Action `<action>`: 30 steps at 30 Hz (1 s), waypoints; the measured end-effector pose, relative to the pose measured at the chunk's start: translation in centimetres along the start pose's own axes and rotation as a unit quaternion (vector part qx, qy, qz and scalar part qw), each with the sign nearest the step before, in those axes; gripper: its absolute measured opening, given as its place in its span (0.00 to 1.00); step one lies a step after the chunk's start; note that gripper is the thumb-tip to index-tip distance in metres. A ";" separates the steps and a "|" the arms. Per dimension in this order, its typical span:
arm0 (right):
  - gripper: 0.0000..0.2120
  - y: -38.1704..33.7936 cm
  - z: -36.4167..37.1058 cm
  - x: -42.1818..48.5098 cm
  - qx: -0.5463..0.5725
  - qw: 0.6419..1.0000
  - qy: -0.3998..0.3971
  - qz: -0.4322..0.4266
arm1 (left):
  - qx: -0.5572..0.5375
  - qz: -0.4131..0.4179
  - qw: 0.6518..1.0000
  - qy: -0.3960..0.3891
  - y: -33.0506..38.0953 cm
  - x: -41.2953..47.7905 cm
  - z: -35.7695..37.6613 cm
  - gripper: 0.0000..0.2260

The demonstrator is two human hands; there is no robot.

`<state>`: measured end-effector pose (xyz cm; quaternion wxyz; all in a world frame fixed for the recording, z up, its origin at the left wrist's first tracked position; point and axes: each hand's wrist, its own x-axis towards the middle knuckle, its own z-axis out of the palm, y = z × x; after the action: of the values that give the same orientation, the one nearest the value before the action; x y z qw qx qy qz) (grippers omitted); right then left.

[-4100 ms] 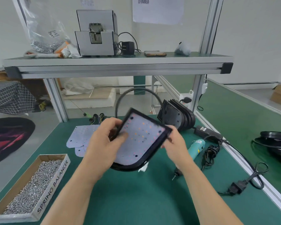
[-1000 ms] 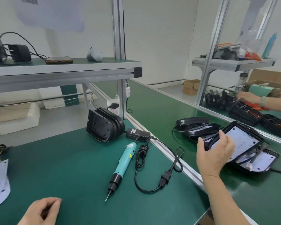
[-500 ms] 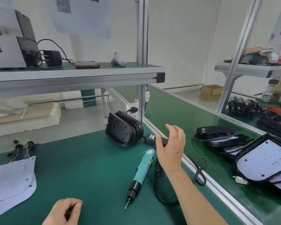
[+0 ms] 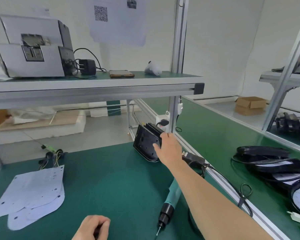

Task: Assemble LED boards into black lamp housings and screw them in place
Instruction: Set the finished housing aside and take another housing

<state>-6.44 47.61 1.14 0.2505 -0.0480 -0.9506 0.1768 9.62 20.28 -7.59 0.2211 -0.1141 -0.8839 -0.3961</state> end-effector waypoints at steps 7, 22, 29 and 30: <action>0.09 -0.9 0.2 1.8 -0.074 0.997 -0.005 -0.031 | -0.024 -0.071 0.996 0.049 0.6 -0.9 0.3 0.19; 0.18 -6.8 -1.9 -14.1 0.145 0.978 -0.144 0.040 | -0.148 -0.219 0.952 0.153 1.9 -1.2 0.2 0.13; 0.28 -9.8 -2.6 -20.3 0.122 0.975 -0.183 -0.021 | -0.281 -0.296 0.888 0.211 3.4 -1.5 -1.4 0.08; 0.28 -10.1 -2.7 -20.8 0.122 0.974 -0.191 -0.023 | -0.280 -0.296 0.889 0.211 3.4 -1.5 -1.4 0.07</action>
<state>12.92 35.34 -2.57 0.0718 0.0397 -0.9529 0.2920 12.70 21.43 -5.24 0.2339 0.1817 -0.6619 -0.6886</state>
